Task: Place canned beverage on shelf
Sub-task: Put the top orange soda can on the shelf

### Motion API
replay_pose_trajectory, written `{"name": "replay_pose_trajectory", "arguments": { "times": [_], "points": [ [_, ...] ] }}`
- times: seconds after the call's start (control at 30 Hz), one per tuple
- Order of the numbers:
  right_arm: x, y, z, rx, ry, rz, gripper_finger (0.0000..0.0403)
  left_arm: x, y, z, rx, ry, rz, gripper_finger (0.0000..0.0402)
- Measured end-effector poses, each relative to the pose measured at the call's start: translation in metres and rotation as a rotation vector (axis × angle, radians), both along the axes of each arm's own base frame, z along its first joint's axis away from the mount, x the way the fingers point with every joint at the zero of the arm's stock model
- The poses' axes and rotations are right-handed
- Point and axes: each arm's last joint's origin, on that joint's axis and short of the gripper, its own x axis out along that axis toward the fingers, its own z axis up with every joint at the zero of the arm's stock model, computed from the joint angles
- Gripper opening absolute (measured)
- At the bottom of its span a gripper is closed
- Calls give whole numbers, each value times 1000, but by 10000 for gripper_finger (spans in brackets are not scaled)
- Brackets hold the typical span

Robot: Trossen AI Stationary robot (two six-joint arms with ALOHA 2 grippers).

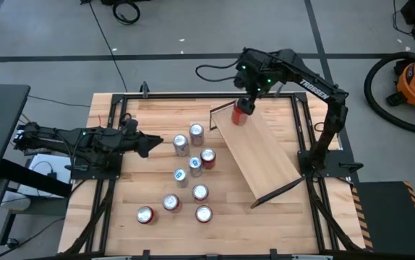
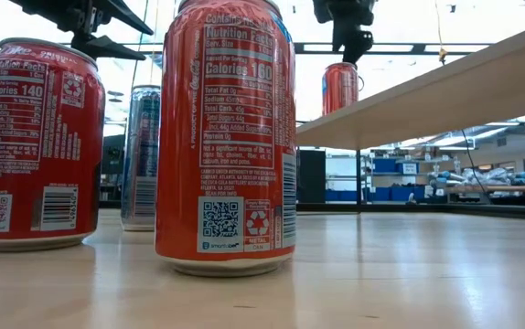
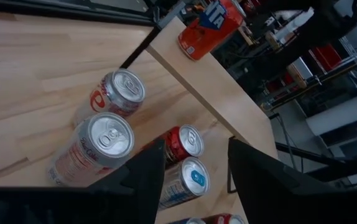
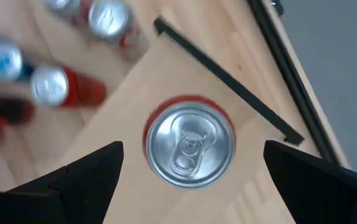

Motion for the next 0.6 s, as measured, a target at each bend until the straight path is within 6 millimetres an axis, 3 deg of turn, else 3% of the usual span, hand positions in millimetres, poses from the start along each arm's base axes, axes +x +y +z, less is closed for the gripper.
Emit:
{"name": "replay_pose_trajectory", "arguments": {
  "times": [0.27,0.6],
  "points": [
    [10,2,-4,-11,-30,-283,399,0,-1,0,-18,2,-47,185],
    [17,6,-15,78,-49,-491,399,1,-4,0,-46,7,-134,185]
  ]
}}
